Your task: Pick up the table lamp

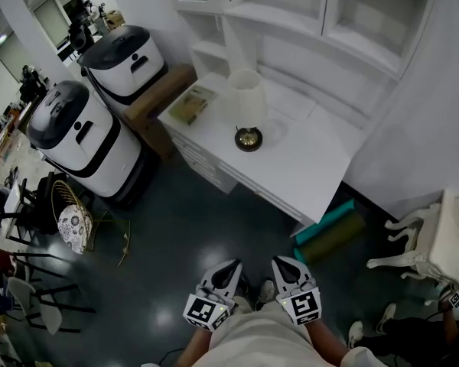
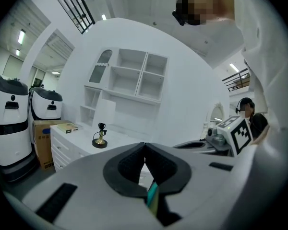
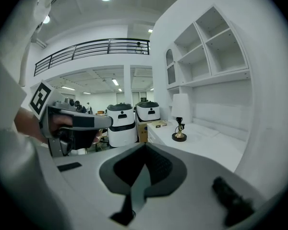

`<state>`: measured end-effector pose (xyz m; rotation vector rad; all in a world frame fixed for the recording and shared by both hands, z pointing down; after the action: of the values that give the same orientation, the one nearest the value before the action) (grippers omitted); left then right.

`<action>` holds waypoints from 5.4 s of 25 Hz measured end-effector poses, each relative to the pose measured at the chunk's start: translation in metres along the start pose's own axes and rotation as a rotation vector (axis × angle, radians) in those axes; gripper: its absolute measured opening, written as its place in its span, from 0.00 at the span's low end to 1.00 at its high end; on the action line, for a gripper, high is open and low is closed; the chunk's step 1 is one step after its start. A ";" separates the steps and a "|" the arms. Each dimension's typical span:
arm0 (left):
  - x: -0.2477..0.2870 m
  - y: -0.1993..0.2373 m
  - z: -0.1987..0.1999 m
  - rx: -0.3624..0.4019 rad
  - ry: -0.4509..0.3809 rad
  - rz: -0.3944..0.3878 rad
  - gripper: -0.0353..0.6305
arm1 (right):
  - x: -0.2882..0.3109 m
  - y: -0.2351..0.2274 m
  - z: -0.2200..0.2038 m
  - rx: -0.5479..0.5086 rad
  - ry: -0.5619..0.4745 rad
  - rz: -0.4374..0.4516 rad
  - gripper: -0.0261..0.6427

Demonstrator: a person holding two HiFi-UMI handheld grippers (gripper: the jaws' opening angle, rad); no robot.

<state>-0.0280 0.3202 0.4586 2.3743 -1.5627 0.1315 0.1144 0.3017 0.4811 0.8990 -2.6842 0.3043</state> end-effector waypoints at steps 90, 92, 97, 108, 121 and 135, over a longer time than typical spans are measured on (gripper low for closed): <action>0.303 0.181 0.105 0.066 0.021 -0.115 0.07 | 0.262 -0.228 0.104 0.041 -0.048 0.029 0.06; 0.307 0.187 0.105 0.072 0.024 -0.135 0.07 | 0.268 -0.229 0.101 0.031 -0.043 0.011 0.06; 0.310 0.200 0.095 0.064 0.052 -0.168 0.07 | 0.281 -0.233 0.090 0.036 -0.022 -0.032 0.06; 0.319 0.222 0.082 0.055 0.072 -0.201 0.07 | 0.318 -0.248 0.070 0.043 -0.015 -0.099 0.19; 0.320 0.237 0.069 0.044 0.082 -0.203 0.07 | 0.350 -0.271 0.045 0.019 -0.046 -0.179 0.34; 0.321 0.249 0.058 0.022 0.097 -0.202 0.07 | 0.378 -0.304 0.025 0.028 -0.041 -0.255 0.49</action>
<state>-0.1292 -0.0711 0.5276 2.4862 -1.2773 0.2175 0.0072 -0.1518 0.6184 1.2522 -2.5683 0.2690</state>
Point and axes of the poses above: the fingertips, and each gripper's own axes: x forward along the fingers, y to its left, z out of its top, the point moved 5 cm from there along -x, backward along the fingers, and after that the axes turned 11 degrees about z, right-handed, at the moved point
